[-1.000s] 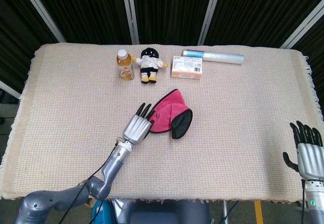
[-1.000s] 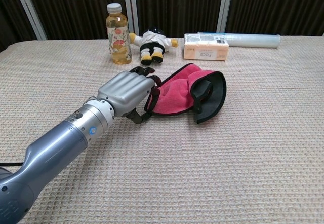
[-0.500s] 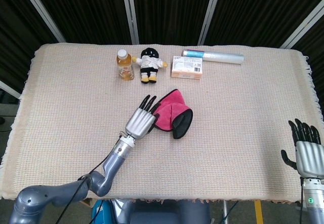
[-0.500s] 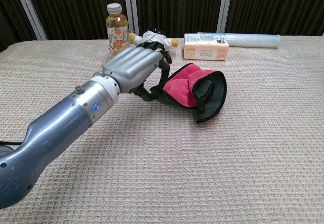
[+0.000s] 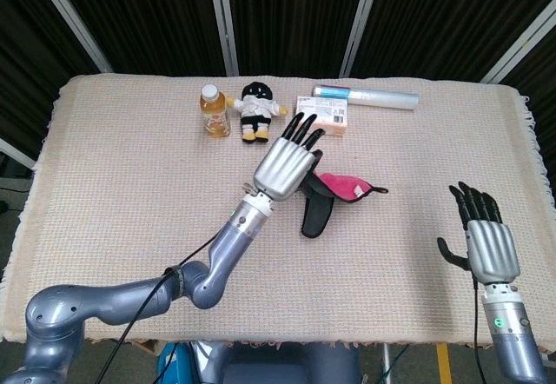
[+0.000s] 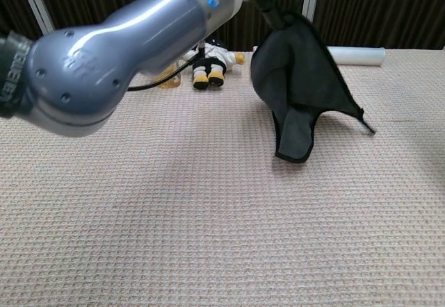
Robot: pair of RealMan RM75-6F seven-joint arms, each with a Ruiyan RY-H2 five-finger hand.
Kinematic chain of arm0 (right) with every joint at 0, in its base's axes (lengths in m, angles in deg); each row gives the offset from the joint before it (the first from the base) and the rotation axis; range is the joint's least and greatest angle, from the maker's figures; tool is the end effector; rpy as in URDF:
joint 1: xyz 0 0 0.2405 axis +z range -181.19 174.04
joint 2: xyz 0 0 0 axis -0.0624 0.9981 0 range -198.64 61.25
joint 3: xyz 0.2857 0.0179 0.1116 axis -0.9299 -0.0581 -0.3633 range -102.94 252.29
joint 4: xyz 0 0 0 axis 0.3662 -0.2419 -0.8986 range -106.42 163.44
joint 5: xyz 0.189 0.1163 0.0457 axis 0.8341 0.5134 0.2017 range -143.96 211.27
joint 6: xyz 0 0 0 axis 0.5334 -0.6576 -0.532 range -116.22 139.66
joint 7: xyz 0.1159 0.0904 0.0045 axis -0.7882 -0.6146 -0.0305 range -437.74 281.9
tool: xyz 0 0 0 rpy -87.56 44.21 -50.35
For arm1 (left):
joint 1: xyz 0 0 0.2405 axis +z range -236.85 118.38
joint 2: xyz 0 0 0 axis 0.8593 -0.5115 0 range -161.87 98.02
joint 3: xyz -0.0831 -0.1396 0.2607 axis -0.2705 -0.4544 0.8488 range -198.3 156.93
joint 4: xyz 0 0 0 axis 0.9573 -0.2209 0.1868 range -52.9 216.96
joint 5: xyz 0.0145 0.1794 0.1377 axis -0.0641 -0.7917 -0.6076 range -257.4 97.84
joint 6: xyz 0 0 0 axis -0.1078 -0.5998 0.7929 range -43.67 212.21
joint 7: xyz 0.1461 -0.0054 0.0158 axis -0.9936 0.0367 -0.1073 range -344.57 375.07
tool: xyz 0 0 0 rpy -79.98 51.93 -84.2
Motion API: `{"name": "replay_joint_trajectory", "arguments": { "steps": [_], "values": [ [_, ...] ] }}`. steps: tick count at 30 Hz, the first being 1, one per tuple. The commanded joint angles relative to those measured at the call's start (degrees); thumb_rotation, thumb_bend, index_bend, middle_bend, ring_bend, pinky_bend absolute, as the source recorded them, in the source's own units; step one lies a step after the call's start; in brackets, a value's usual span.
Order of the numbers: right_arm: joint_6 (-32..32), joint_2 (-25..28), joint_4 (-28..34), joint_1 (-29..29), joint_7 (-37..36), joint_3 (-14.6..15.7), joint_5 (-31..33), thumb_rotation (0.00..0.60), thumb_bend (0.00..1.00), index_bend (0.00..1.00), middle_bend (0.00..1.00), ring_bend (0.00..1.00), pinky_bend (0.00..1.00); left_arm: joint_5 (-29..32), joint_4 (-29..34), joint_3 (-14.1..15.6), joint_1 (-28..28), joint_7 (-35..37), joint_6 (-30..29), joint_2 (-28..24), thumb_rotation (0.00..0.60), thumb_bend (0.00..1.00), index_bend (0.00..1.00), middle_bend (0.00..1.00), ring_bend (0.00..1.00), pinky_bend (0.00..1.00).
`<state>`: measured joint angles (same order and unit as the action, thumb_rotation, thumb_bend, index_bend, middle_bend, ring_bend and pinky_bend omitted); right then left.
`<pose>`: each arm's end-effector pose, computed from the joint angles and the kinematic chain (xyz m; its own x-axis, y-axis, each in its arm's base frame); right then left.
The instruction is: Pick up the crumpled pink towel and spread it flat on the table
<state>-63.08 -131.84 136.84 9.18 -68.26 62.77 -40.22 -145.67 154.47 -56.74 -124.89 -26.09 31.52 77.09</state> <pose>-0.2873 -0.2577 0.1531 0.2632 -0.0394 0.9639 -0.9647 -0.0174 0.2627 0.0804 0.4409 -0.0650 0.3892 -0.1514 0.9086 0.7036 -0.5878 -0.3993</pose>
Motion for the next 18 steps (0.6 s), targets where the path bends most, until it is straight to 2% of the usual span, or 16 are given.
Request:
{"name": "replay_joint_trajectory", "arguments": {
  "steps": [1,4,7,13,18],
  "values": [
    [2.5,-1.3,2.7,2.4,1.2,-1.5,3.2,0.6,0.34,0.15,0.0,0.0,0.0,5.9,-2.5,-4.0,-6.2,-3.9,2.2,1.3,0.6,0.48,0.6,0.19,0.0,0.0],
    [4.4,-2.5,3.8,4.1,1.9,-2.3,6.0,0.6,0.35,0.15,0.0,0.0,0.0,8.3,-4.4,-4.6,-9.1,-4.9,2.7,2.2,0.6,0.48,0.61,0.19,0.0,0.0],
    [5.9,-3.9,3.5,5.8,2.7,-3.0,8.6,0.6,0.34,0.16,0.0,0.0,0.0,9.4,-5.4,-3.8,-10.6,-5.1,3.0,2.5,0.6,0.48,0.6,0.19,0.0,0.0],
    [7.0,-5.9,1.9,7.6,4.2,-3.5,12.5,0.6,0.35,0.16,0.0,0.0,0.0,9.3,-6.1,-1.1,-10.7,-3.2,3.0,1.6,0.6,0.48,0.6,0.19,0.0,0.0],
    [7.7,-7.7,1.2,8.9,4.6,-3.7,15.0,0.6,0.35,0.16,0.0,0.0,0.0,10.3,-6.5,-1.1,-11.9,-2.0,2.6,1.2,0.6,0.48,0.6,0.19,0.0,0.0]
  ]
}}
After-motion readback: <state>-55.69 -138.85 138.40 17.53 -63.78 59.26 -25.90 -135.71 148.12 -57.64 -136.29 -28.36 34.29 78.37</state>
